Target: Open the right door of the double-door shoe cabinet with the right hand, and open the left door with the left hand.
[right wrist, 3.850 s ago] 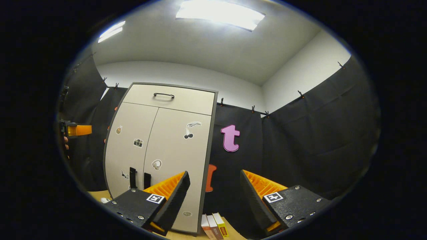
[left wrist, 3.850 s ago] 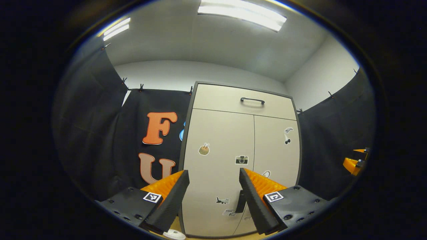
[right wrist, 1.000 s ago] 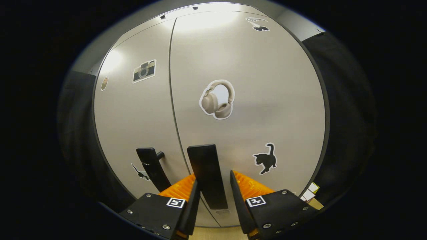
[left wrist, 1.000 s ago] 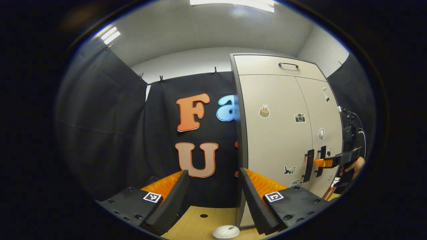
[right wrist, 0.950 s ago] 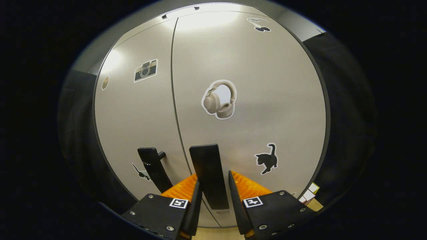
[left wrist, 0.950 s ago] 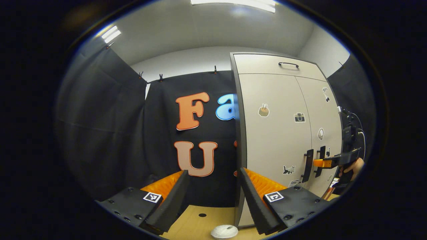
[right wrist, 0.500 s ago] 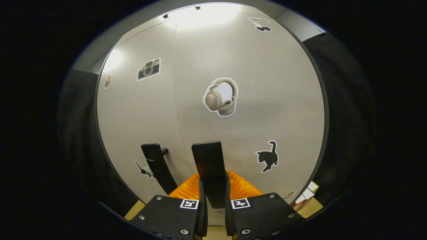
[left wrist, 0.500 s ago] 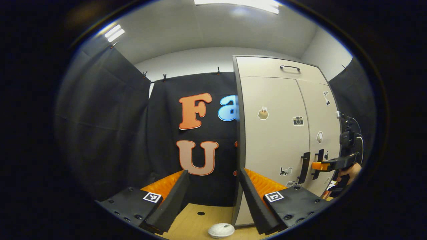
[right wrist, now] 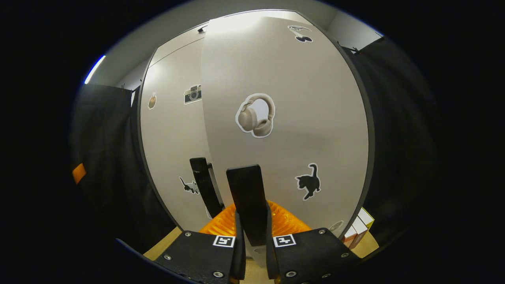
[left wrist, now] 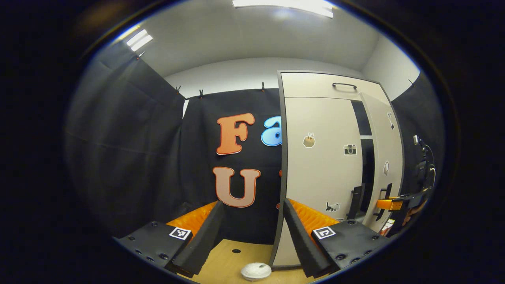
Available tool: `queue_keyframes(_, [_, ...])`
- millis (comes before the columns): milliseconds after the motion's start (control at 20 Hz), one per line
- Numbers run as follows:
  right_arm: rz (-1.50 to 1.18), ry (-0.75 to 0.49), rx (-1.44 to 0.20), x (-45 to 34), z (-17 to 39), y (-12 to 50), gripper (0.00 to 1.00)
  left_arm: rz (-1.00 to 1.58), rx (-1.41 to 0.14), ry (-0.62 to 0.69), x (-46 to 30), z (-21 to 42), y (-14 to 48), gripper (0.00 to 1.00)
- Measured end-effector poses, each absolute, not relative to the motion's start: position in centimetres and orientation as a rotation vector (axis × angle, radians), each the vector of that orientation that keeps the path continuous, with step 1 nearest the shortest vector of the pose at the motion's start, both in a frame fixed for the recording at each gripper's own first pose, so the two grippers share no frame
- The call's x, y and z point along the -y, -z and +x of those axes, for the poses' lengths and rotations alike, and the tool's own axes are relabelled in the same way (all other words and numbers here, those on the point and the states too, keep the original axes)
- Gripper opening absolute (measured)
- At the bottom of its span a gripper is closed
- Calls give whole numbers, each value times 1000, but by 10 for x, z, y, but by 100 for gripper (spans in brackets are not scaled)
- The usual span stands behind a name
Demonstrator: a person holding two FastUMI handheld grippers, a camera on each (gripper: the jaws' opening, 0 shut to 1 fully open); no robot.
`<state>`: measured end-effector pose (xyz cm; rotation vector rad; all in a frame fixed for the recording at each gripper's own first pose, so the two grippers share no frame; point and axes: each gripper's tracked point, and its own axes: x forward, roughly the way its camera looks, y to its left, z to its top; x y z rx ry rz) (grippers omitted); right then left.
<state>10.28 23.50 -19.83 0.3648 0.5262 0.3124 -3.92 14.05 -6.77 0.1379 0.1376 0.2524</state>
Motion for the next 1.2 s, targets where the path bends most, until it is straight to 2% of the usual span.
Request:
queue_keyframes(150, [379,-335,-533,-225,91,195,21,124,-113,-231,-122,-37,59,96])
queue_keyframes(200, [385,-340,-533,-221,86,193,24,127,-110,-225,-116,-37,57,96])
queue_keyframes(250, [391,-344,-529,-217,81,192,21,131,-107,-218,-110,-36,55,96])
queue_keyframes(550, [393,-370,-524,-193,61,185,20,118,-88,-151,-69,-23,52,95])
queue_keyframes(1200, [371,-239,-495,-141,46,185,18,77,-79,-48,-13,10,60,94])
